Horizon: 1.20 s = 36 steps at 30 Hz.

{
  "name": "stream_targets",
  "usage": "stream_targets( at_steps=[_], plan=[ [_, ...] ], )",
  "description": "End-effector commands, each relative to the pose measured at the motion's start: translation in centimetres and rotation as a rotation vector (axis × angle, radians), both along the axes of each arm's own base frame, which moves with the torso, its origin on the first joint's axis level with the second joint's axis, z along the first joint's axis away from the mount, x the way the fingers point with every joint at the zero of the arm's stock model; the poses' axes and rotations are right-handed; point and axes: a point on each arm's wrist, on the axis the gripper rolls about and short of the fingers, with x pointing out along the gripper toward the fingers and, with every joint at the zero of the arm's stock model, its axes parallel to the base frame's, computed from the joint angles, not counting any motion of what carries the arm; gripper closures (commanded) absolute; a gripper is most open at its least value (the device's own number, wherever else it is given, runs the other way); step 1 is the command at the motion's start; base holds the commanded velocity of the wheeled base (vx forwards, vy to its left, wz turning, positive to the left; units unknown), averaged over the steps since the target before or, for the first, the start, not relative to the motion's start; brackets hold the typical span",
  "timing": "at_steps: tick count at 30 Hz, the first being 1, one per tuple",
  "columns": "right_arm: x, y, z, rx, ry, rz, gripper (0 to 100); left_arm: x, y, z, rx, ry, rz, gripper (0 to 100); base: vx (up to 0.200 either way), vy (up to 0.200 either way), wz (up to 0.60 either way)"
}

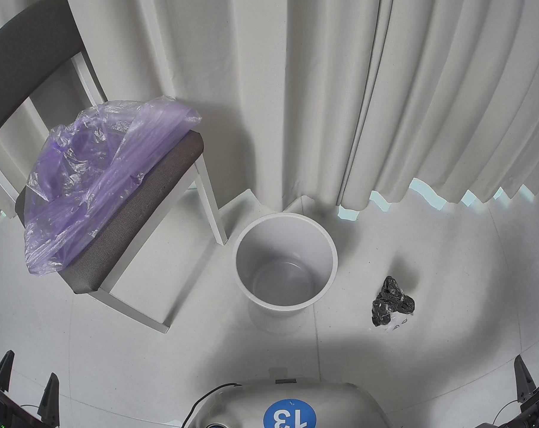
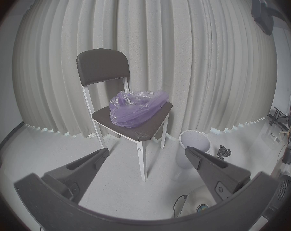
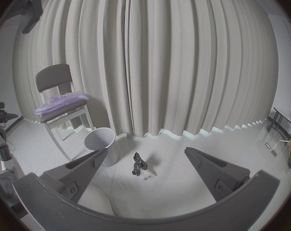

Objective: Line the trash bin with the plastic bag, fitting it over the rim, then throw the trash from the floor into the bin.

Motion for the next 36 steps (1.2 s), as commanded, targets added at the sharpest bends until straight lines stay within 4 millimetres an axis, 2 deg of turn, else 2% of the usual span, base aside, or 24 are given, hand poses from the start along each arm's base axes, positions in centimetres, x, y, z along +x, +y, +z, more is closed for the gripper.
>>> stream_targets(
  at_steps=[1,25,29,36],
  plan=[
    [0.04,0.0,-0.5,0.008,0.006,-0.001,0,0.03,0.0,-0.52,0.0,0.005,0.0,0,0.0,0.0,0.0],
    [0.03,0.0,-0.51,0.003,0.004,0.0,0,0.02,-0.02,-0.52,0.003,0.003,-0.014,0,0.0,0.0,0.0],
    [0.03,0.04,-0.49,-0.064,0.0,0.013,0,0.0,-0.14,-0.45,0.089,-0.01,-0.059,0,0.0,0.0,0.0],
    [0.04,0.03,-0.49,0.029,0.005,0.014,0,0.03,-0.01,-0.49,-0.04,0.002,-0.005,0,0.0,0.0,0.0]
  ],
)
